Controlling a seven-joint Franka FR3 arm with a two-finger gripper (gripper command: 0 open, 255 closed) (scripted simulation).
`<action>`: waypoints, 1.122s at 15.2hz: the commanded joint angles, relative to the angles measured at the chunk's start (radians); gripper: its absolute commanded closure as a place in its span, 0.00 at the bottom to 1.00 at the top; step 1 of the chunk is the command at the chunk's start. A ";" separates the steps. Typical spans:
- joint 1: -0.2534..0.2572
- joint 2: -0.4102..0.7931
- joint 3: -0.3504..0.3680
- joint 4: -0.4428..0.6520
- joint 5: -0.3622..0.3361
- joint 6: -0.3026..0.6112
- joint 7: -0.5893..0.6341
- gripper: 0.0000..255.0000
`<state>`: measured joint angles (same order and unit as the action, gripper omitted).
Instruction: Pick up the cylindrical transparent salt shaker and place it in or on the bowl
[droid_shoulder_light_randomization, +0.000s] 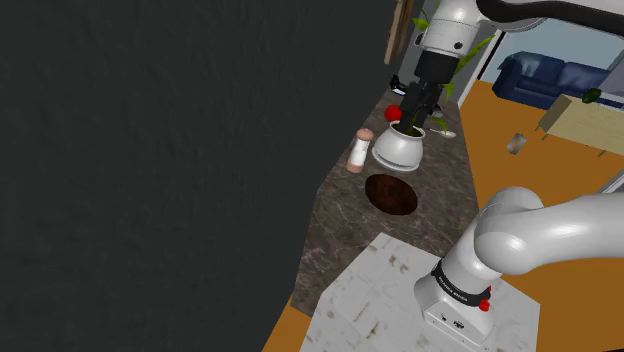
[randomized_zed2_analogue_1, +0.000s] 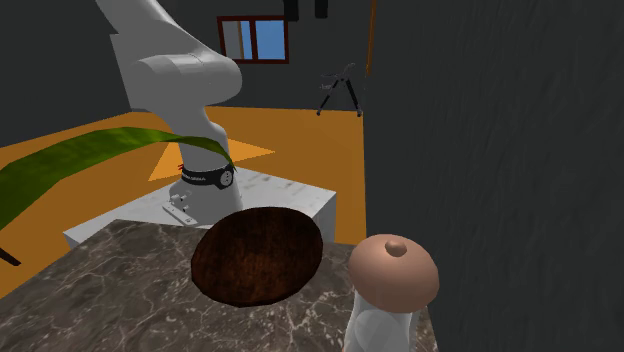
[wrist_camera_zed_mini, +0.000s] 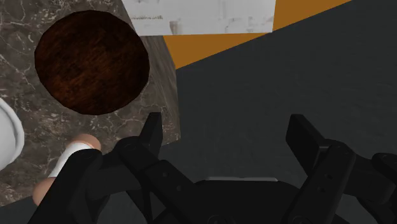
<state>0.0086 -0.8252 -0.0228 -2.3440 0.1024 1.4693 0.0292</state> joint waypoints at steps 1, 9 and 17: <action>0.000 0.000 0.000 0.000 0.000 0.000 0.000 0.00; -0.037 0.159 -0.140 -0.015 -0.077 0.183 -0.164 0.00; -0.053 0.388 -0.277 0.053 -0.092 0.351 -0.329 0.00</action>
<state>-0.0438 -0.4721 -0.2819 -2.3030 0.0081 1.7962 -0.2772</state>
